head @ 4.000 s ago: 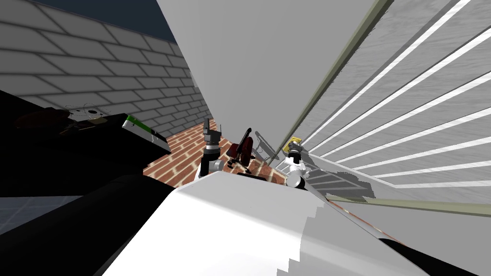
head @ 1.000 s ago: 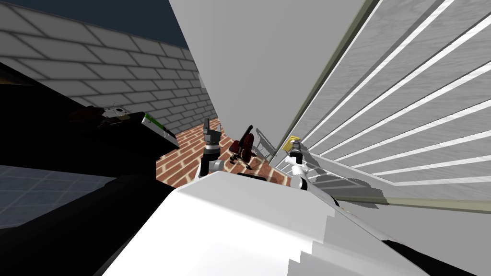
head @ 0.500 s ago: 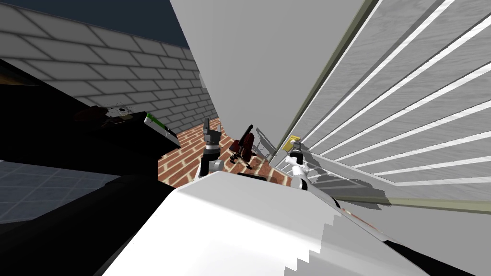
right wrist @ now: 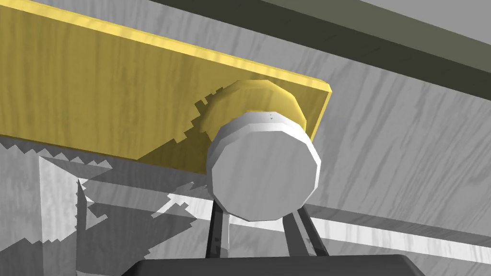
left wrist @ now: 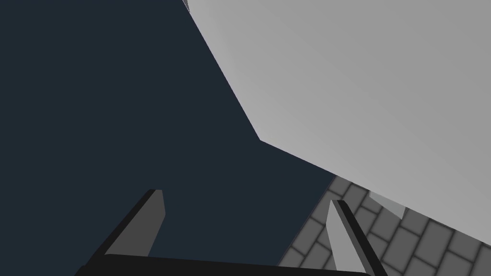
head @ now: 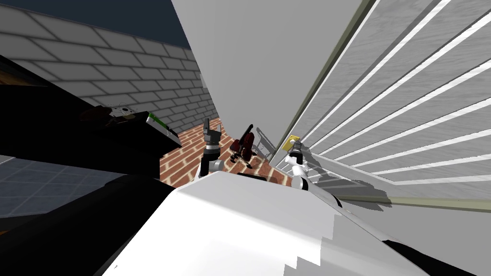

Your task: Pull the door open

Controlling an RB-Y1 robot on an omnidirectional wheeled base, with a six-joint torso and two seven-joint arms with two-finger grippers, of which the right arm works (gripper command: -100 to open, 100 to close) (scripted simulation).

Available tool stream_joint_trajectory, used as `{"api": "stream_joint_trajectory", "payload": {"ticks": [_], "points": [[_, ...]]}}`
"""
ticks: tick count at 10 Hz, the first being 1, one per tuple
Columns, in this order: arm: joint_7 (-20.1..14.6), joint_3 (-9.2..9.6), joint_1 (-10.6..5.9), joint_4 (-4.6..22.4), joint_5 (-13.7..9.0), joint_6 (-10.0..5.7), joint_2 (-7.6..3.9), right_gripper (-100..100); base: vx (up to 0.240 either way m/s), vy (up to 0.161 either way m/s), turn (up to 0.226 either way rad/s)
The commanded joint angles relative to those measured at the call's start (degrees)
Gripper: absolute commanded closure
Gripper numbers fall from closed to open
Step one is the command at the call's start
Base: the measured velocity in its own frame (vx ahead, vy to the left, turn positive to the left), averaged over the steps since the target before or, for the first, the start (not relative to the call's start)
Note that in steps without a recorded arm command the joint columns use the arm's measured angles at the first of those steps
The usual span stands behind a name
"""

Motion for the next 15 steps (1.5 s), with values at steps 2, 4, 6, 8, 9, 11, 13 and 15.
{"api": "stream_joint_trajectory", "payload": {"ticks": [2,4,6,8,9,11,13,15], "points": [[-2.3,1.26,0.31,-2.0,-0.5,0.76,1.05,100,-0.020,-0.010,0.017],[-4.7,1.96,0.39,-1.9,-1.8,0.69,0.80,100,-0.018,-0.012,0.023],[-8.5,3.36,0.53,-1.7,-4.2,0.55,0.30,100,-0.032,-0.006,0.031],[-9.4,3.36,0.53,-1.7,-4.2,0.55,0.30,100,-0.023,-0.004,0.000],[-11.8,4.06,0.60,-1.6,-5.5,0.48,0.06,100,-0.016,-0.004,0.024],[-14.2,4.76,0.67,-1.5,-6.7,0.41,-0.19,100,-0.034,-0.008,0.033],[-16.6,5.46,0.74,-1.4,-7.9,0.33,-0.44,100,-0.026,-0.010,0.031],[-16.6,5.46,0.74,-1.4,-7.9,0.33,-0.44,100,-0.002,-0.003,-0.001]]}}
